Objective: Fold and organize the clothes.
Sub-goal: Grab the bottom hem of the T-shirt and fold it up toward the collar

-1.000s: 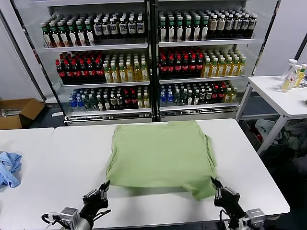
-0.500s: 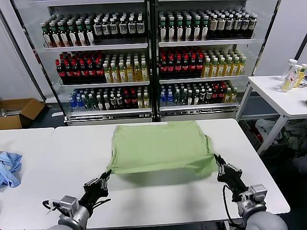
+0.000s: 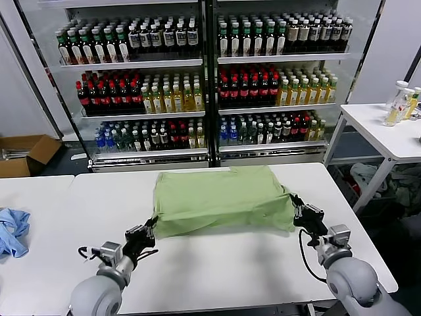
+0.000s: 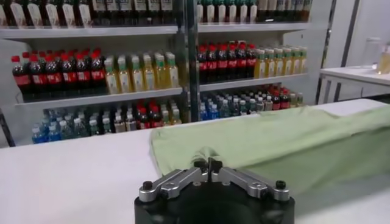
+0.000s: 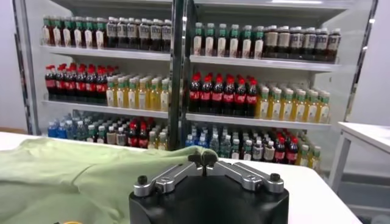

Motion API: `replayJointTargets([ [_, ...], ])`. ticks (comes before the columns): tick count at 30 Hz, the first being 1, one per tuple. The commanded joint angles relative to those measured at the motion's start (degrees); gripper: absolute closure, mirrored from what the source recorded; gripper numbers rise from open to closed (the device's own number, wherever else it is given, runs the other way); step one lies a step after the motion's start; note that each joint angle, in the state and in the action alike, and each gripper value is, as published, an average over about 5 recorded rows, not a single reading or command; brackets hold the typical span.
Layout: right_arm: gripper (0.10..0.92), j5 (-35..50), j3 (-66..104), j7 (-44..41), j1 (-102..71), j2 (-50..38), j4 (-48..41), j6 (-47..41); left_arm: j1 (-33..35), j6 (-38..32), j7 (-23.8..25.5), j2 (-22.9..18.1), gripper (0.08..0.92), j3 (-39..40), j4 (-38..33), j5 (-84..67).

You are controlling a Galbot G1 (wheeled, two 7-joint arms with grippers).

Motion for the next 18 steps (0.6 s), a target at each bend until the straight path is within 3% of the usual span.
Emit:
replayJointTargets([
  [1,0.919,-3.3,-5.7,-0.5,7.3,1.5,-6.6,-0.9,-11.0,-0.8,-0.9,0.4,0.914,5.1,9.5,-0.2],
  [12,0.912,-6.5,-6.8,-1.4,6.4,3.4,-6.8,-3.5,-12.3,-0.9,-2.3,-0.6,0.914,6.4,12.1,1.6],
  [18,0.769,-7.5,-5.9,-3.3,4.7,3.4,-5.5,-4.2,-8.4,-0.1,-3.0,-0.7,0.851,5.1,9.0,3.3],
])
